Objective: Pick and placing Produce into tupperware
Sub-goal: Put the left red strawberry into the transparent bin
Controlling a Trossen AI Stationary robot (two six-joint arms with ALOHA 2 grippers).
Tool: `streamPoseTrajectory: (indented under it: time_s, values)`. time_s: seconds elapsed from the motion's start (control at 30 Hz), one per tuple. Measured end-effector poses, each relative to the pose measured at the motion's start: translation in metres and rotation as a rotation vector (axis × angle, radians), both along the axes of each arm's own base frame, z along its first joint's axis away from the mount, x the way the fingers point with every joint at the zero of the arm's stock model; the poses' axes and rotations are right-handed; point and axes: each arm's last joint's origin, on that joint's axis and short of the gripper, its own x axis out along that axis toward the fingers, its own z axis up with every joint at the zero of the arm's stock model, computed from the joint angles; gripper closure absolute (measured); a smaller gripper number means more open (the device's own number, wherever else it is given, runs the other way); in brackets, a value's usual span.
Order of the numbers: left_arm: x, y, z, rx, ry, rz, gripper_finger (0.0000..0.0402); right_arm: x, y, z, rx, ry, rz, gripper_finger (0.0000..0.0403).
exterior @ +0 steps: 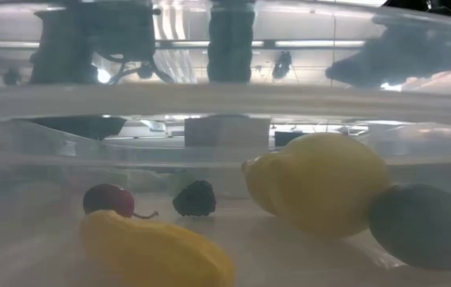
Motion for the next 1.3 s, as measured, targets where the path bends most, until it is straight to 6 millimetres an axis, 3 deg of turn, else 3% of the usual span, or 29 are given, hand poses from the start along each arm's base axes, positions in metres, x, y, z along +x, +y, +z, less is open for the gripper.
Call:
streamPoseTrajectory:
  time_s: [0.2,0.57,1.03,1.3]
  values:
    - [0.0,0.0,0.0,0.0,-0.01,-0.047,0.0396,0.0,0.0,-0.001,-0.001,0.006,0.0,0.03]
    - [0.006,-0.003,0.009,-0.027,-0.047,-0.132,0.0401,0.0,0.0,-0.001,-0.001,0.006,0.0,0.0303]
    - [0.022,-0.022,0.055,-0.011,-0.134,-0.212,0.0401,0.0,0.0,0.0,-0.001,0.005,0.0,0.0307]
    - [0.039,-0.055,0.092,0.029,-0.317,-0.285,0.0402,0.0,0.0,0.0,-0.001,0.005,0.0,0.031]
